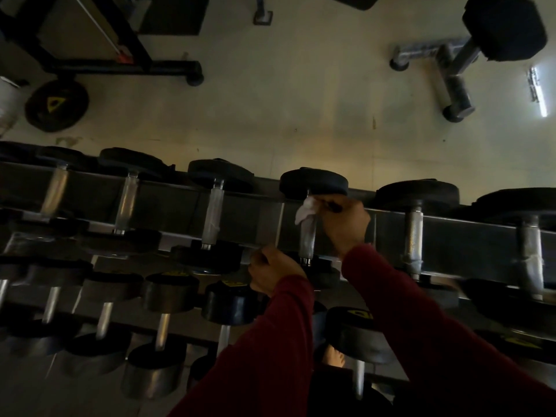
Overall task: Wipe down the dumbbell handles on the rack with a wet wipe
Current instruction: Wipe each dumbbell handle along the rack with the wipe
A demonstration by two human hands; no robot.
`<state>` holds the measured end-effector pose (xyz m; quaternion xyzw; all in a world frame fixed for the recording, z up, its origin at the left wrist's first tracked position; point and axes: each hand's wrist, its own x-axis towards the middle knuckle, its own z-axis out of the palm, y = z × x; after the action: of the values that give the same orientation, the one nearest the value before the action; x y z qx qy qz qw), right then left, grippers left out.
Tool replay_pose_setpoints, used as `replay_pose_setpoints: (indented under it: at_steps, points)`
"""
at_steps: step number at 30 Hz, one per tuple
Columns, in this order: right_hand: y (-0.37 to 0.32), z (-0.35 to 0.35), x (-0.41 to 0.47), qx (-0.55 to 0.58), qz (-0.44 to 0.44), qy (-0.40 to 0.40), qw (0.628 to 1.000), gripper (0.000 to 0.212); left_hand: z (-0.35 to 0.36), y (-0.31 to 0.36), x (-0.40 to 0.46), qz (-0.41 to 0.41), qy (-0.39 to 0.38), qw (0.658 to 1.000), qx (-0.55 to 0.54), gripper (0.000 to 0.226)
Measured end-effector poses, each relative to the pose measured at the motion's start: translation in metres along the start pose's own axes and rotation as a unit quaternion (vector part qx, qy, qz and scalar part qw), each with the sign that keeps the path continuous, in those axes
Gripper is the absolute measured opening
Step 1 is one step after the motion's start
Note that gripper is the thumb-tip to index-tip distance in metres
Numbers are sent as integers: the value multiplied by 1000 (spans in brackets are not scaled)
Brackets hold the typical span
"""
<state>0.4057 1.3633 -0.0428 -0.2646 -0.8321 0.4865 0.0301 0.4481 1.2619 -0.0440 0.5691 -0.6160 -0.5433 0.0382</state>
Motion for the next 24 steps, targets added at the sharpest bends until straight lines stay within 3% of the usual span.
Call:
replay_pose_setpoints:
  at_steps: [7,13,19,24]
  points:
    - [18,-8,-19,-13,61,-72,995,11,-3,7,-4,0,-6,1000,0,28]
    - [25,-16,-41,-69,96,-184,976,6,-2,3,-1,8,-18,1000,-3,22]
    - [15,-2,-19,8,55,-20,998,28,-2,2,0,-4,-6,1000,-2,18]
    - [8,-6,-12,27,50,-30,998,15,-3,2,-1,-1,-6,1000,-16,21]
